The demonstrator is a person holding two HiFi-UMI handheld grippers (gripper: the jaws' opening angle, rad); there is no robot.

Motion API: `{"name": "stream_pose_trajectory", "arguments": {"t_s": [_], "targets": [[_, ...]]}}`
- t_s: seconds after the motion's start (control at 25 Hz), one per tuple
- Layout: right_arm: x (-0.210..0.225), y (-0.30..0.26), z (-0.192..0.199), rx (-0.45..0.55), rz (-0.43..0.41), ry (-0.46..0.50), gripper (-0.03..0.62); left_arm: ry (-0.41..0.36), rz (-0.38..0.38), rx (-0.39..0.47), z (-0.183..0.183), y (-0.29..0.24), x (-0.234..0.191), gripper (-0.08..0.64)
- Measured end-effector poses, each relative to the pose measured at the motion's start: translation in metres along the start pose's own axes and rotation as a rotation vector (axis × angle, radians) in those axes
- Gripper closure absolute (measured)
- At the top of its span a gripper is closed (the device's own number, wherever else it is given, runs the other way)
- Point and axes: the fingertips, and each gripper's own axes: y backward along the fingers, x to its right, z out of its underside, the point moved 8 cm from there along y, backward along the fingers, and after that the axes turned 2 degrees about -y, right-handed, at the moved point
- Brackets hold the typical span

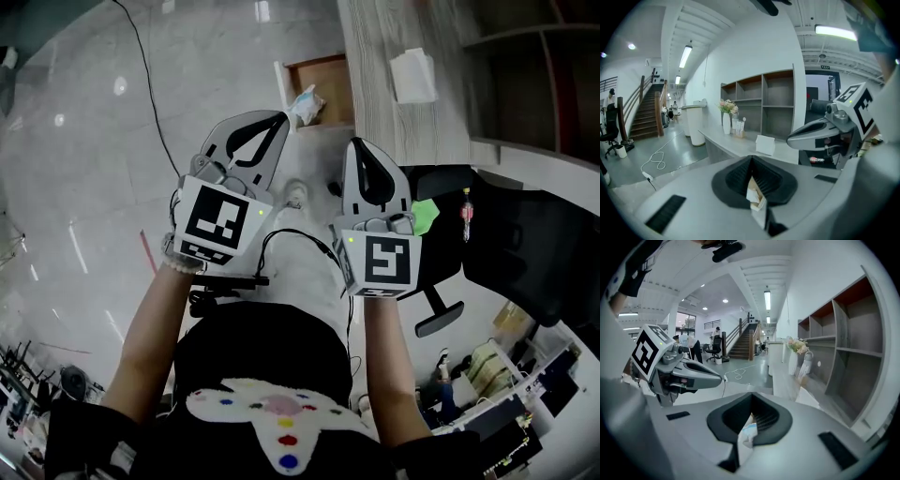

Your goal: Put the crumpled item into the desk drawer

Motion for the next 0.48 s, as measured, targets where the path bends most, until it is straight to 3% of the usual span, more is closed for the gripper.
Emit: {"name": "stream_pose_trajectory", "arguments": {"t_s": [0.48], "targets": [[0.000,0.029,-0.048,0.085,0.012,0.022,0.588,-0.042,-0.011,0.078,-0.045,0.036,-0.001,0.548]]}}
